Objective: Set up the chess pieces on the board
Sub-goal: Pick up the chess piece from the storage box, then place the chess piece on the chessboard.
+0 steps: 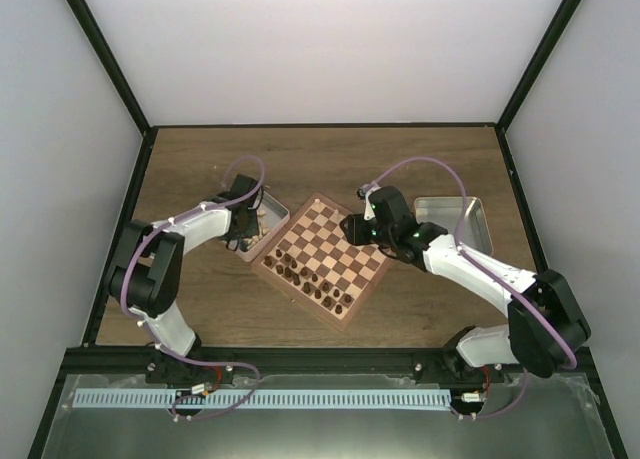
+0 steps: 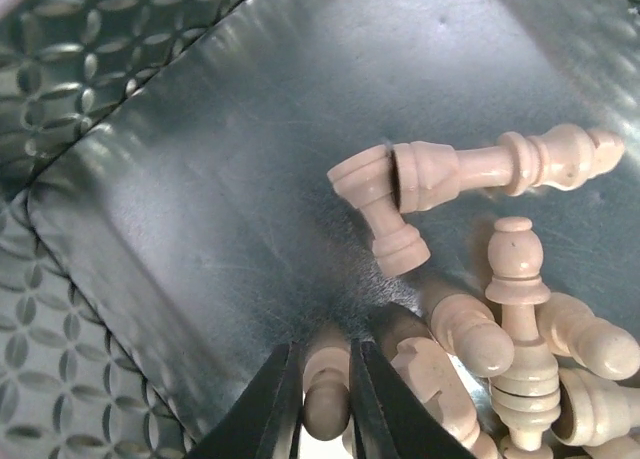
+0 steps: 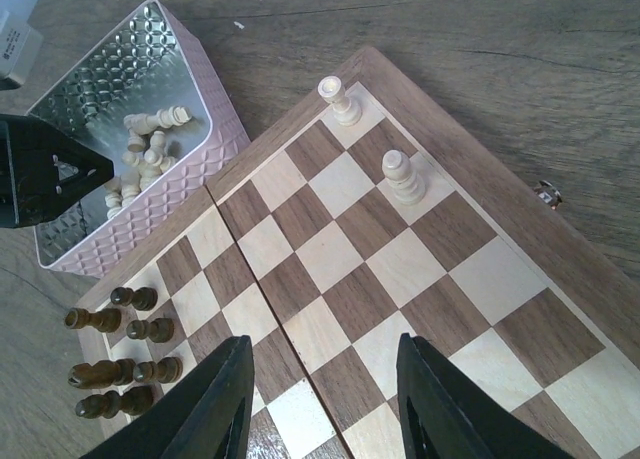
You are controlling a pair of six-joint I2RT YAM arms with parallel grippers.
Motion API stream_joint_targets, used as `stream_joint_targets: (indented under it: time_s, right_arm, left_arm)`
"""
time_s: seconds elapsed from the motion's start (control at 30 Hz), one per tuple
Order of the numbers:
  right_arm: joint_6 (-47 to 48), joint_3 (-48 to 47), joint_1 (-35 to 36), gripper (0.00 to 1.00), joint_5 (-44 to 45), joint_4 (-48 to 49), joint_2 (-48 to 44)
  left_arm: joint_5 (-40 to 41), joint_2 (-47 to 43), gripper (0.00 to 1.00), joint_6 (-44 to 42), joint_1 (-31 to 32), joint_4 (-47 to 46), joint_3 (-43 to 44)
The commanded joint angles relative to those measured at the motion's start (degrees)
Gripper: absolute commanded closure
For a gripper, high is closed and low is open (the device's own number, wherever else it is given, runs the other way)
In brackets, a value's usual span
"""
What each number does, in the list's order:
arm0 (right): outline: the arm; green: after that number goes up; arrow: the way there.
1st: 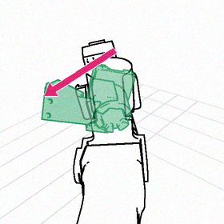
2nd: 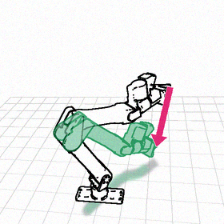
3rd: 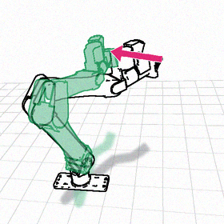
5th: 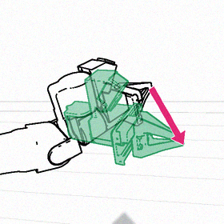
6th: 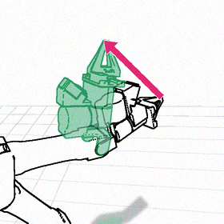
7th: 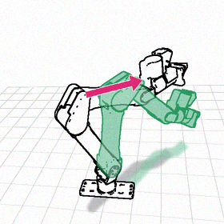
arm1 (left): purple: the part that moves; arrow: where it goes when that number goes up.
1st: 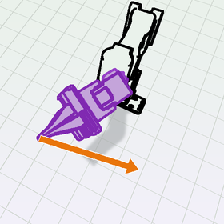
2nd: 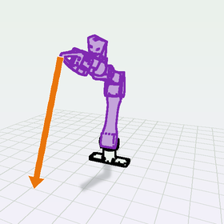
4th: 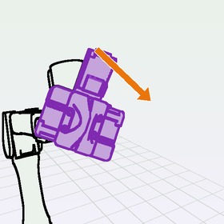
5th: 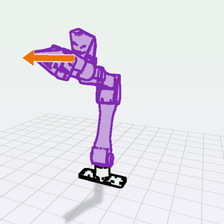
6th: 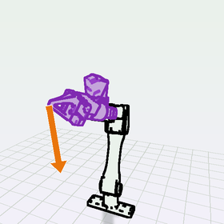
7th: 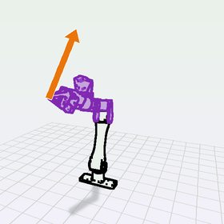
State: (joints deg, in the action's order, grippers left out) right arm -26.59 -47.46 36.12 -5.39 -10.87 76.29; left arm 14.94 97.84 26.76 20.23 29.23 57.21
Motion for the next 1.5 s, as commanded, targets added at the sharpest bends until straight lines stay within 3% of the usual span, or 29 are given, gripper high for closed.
stream_joint_targets:
  time_s: [0.0,0.1,0.37,0.53,0.87,1.47]
  right_arm:
    - [0.4,0.19,-0.35,0.59,-0.41,1.04,-0.01]
    - [0.41,0.24,-0.35,0.59,-0.32,0.9,-0.28]
    - [-0.76,1.25,-0.35,0.59,0.82,1.9,-2.12]
    - [-4.23,3.27,-0.59,0.59,4.34,3.16,-4.97]
    - [-10.37,10.01,-1.28,0.58,12.37,4.87,-14.81]
    - [-9.15,10.76,-1.87,0.57,11.98,4.95,-14.99]
  left_arm:
    - [0.73,1.17,0.9,-0.77,-0.19,-0.85,-0.08]
    - [1.97,-0.1,0.96,-0.89,-0.21,-0.86,-0.06]
    - [1.0,-9.04,0.96,-2.45,1.42,0.95,3.2]
    - [-3.11,-9.87,0.95,-3.71,5.64,1.46,7.46]
    - [-10.06,2.17,0.94,-5.53,14.71,2.14,18.65]
    - [-7.21,16.81,0.93,-6.9,17.12,3.75,27.63]
